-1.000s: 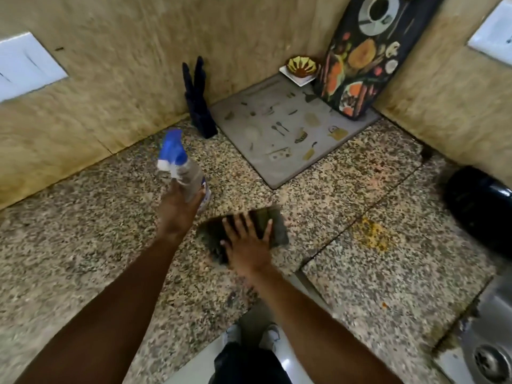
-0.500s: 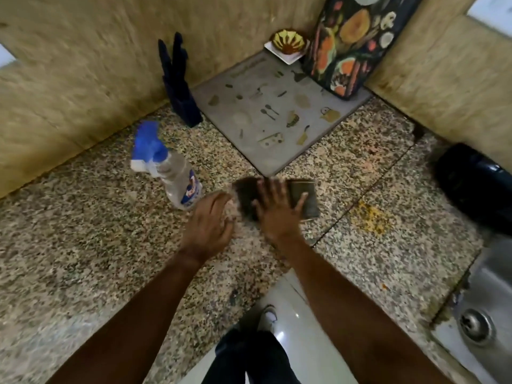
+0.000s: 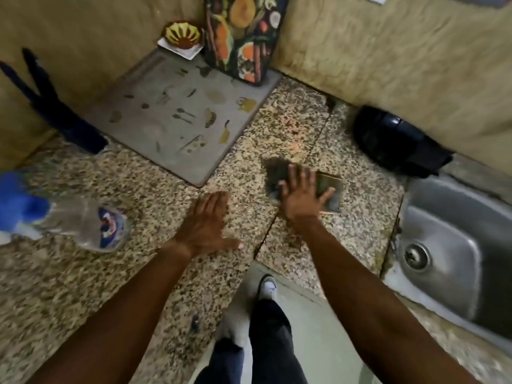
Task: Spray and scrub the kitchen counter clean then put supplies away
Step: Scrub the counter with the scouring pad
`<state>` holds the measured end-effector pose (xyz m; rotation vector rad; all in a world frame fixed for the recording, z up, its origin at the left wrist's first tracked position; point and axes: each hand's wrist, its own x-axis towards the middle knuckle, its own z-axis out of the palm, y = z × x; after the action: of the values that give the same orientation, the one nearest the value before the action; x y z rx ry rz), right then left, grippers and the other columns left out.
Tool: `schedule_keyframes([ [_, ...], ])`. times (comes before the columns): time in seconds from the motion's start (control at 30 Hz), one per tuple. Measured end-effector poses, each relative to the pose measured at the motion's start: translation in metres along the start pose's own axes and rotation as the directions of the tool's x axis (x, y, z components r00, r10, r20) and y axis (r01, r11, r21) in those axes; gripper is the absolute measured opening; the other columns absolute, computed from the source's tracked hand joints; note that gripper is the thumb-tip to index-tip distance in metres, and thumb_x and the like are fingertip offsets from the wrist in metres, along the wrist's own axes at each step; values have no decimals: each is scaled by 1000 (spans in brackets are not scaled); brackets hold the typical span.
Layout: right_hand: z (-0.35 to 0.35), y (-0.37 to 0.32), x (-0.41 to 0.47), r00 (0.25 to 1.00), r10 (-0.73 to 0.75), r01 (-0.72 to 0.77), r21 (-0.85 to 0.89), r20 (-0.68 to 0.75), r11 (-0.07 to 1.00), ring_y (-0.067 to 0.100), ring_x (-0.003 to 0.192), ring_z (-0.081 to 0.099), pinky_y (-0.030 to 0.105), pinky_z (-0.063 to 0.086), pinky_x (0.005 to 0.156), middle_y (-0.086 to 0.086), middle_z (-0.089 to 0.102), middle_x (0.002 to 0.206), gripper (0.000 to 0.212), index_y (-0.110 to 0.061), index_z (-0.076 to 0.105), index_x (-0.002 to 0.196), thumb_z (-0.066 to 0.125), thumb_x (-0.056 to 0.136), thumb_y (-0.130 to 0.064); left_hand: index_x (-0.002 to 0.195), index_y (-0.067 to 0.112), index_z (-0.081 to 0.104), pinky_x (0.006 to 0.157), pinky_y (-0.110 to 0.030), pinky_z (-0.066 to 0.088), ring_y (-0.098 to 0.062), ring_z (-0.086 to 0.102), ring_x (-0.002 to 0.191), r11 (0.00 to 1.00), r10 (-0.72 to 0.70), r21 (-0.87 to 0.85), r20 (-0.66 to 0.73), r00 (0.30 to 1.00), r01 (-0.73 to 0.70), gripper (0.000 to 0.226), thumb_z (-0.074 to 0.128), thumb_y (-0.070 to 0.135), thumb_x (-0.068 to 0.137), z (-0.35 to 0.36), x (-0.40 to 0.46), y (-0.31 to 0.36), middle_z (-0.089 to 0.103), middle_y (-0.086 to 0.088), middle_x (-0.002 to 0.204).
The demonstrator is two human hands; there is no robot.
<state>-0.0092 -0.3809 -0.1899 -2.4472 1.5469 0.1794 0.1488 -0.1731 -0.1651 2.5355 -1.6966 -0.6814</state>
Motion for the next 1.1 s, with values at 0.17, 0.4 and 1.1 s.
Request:
schedule_keyframes([
  [0.17,12,57,-102,935,348,-341,91,-65,935,24,153,0,78,4,106,0,7,166,61,-34,6,156,11,99,-55,155,12,15,107,-49,37,-35,46,128,998,-59,-51,-240,969,48,101,33,79,82,-12,25,16,49,-16,139],
  [0.4,0,-39,-21,978,-205,205,24,28,979,26,153,-8,78,-11,104,-1,-1,166,61,-33,3,156,17,101,-53,155,21,11,114,-51,27,-31,32,142,990,-94,-120,-215,972,70,81,23,71,92,-40,74,45,32,-12,156],
  [1.1,8,128,-109,870,490,-479,149,-50,865,26,153,-7,77,2,108,3,0,167,62,-33,-3,156,9,100,-56,156,23,7,116,-57,22,-33,23,146,989,-132,-80,-58,990,127,88,14,78,87,-31,76,66,27,-9,160],
])
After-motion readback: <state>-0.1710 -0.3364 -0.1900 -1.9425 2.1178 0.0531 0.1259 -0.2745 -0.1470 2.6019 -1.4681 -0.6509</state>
